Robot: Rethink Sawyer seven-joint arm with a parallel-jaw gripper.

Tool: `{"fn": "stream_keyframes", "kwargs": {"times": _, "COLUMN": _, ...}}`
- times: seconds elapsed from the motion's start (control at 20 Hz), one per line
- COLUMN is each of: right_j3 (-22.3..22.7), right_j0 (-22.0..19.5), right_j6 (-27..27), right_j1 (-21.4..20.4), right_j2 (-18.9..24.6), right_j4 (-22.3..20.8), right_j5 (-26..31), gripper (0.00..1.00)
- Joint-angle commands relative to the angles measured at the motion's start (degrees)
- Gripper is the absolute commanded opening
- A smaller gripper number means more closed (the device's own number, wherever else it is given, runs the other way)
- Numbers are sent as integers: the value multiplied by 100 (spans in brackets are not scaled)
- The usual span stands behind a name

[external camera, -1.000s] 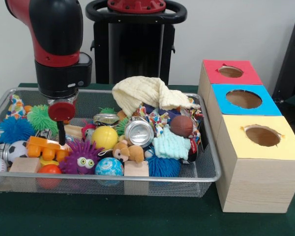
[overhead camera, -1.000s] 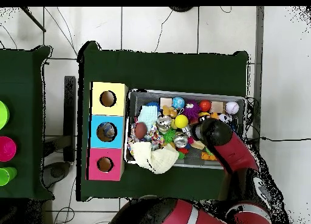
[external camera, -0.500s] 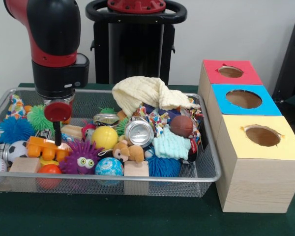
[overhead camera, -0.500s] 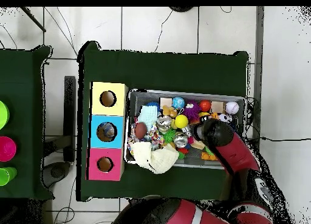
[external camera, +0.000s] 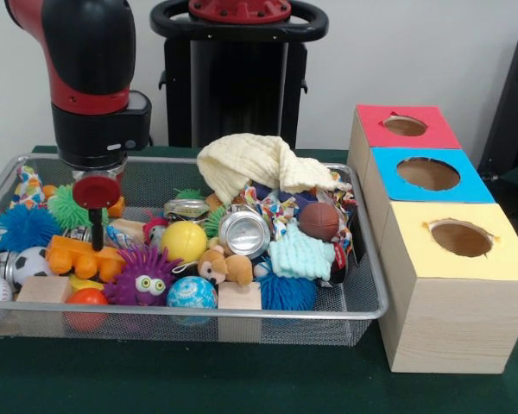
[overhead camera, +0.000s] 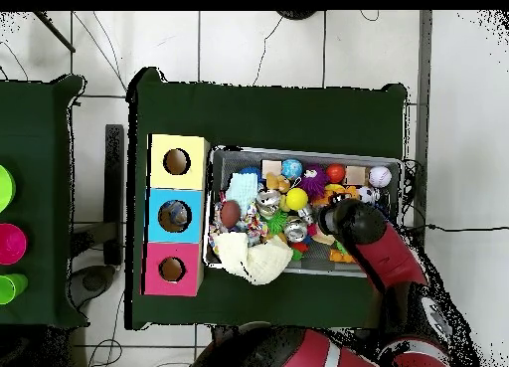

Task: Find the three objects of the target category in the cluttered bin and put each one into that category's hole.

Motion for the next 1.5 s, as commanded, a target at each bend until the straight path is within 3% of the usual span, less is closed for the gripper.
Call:
{"fn": "stream_keyframes", "kwargs": {"times": 0.05, "right_j3": 504, "right_j0": -52, "right_j6": 1106, "right_j1": 49, "right_j2": 602, "right_j4": 147, "right_j5": -326, "gripper": 100}}
{"fn": "stream_keyframes", "kwargs": {"times": 0.9, "right_j3": 349, "right_j0": 255, "right_j6": 1130, "right_j1": 100, "right_j2": 339, "right_j4": 152, "right_j5": -124, "gripper": 100}}
{"fn": "stream_keyframes", "kwargs": {"times": 1.2, "right_j3": 312, "right_j0": 235, "right_j6": 1030, "right_j1": 153, "right_j2": 376, "right_j4": 78, "right_j5": -338, "gripper": 100}}
{"fn": "stream_keyframes", "kwargs": {"times": 1.25, "right_j3": 305, "right_j0": 232, "right_j6": 1007, "right_j1": 157, "right_j2": 381, "right_j4": 59, "right_j5": -375, "gripper": 0}}
{"fn": "stream_keyframes", "kwargs": {"times": 1.5, "right_j3": 239, "right_j0": 278, "right_j6": 993, "right_j1": 194, "right_j2": 331, "right_j4": 43, "right_j5": -350, "gripper": 0}}
